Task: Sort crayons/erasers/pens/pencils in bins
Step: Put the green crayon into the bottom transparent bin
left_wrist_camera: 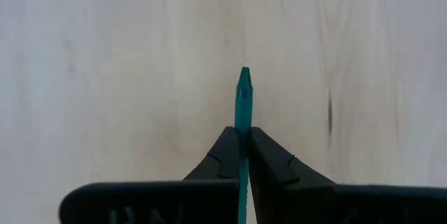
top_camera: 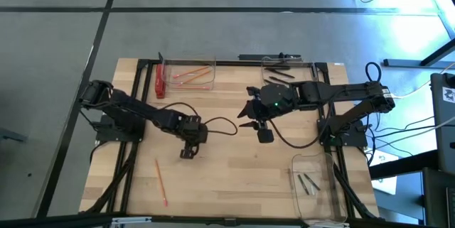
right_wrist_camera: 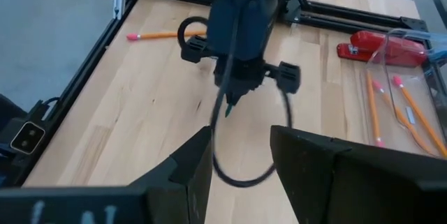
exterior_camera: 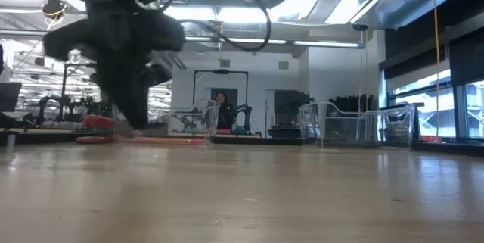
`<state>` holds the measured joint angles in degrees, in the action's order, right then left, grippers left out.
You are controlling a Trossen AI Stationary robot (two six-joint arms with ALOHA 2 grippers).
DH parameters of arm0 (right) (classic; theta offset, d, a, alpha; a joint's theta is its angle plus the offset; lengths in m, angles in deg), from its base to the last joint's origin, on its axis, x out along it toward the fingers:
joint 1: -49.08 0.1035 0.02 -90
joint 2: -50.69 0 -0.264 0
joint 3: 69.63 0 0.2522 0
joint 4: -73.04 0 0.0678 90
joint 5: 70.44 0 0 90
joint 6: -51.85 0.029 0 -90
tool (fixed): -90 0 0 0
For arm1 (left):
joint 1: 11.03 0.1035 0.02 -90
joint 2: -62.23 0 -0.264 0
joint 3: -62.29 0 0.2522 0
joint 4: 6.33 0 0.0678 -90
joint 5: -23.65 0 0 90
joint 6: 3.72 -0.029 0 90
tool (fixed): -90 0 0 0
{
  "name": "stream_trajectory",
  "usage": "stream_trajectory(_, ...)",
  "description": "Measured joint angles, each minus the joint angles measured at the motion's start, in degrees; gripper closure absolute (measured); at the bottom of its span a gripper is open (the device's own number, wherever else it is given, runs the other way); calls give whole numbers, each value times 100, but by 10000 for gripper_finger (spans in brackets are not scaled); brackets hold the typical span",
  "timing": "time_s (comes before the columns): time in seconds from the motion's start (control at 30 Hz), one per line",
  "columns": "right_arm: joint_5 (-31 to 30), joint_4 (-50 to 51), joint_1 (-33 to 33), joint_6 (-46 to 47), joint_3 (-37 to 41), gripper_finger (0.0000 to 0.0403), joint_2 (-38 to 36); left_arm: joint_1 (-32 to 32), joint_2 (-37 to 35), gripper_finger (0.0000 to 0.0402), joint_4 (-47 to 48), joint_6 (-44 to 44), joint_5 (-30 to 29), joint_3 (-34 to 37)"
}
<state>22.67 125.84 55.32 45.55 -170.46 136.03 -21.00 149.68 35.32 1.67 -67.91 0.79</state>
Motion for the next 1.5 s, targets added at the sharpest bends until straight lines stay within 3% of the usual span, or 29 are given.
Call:
stream_trajectory(0.47,186,1692,287,-10,-76,256,-58,753,-9,401,761,-619,-38,-1313)
stream_trajectory(0.7,-370,1771,382,-11,139,256,-37,1016,-11,401,768,-754,-41,-1950)
stream_trajectory(0.87,-898,1161,300,-167,657,256,8,1049,-11,401,766,-756,-37,-2256)
stream_trajectory(1.27,-911,-1787,-43,-414,1874,256,22,1029,-16,401,725,-719,-22,-2372)
stream_trajectory(1.5,-905,-2861,-164,-452,2557,256,22,1029,-16,401,724,-708,-24,-2372)
